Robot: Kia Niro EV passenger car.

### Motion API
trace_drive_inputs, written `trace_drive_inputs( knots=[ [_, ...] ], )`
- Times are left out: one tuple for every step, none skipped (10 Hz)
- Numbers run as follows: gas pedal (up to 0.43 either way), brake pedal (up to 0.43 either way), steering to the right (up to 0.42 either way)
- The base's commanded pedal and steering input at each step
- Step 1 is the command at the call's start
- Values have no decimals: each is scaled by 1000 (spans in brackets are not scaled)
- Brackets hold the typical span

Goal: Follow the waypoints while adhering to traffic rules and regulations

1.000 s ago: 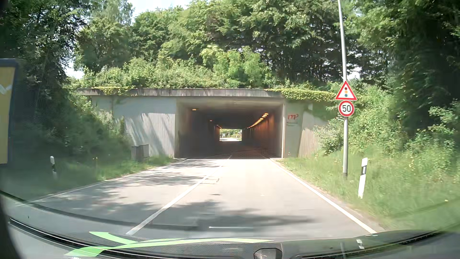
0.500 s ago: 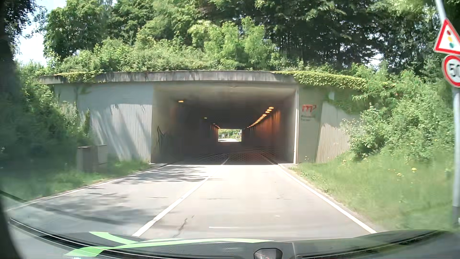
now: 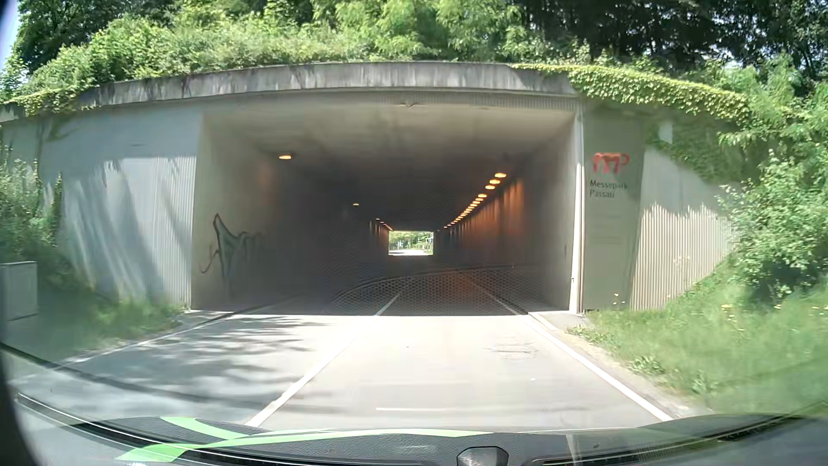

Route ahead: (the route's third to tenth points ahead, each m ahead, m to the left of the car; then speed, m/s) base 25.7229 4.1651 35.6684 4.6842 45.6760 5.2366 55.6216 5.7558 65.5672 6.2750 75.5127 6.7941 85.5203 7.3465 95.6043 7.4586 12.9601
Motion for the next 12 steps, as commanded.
trace_drive_inputs(
  knots=[
    [67,0,-1],
    [67,0,-1],
    [67,0,-1],
    [67,0,-2],
    [79,0,-4],
    [79,0,-5],
    [79,0,-5],
    [79,0,-6],
    [79,0,-6],
    [79,0,-7],
    [79,0,-8],
    [79,0,-9]
  ],
)
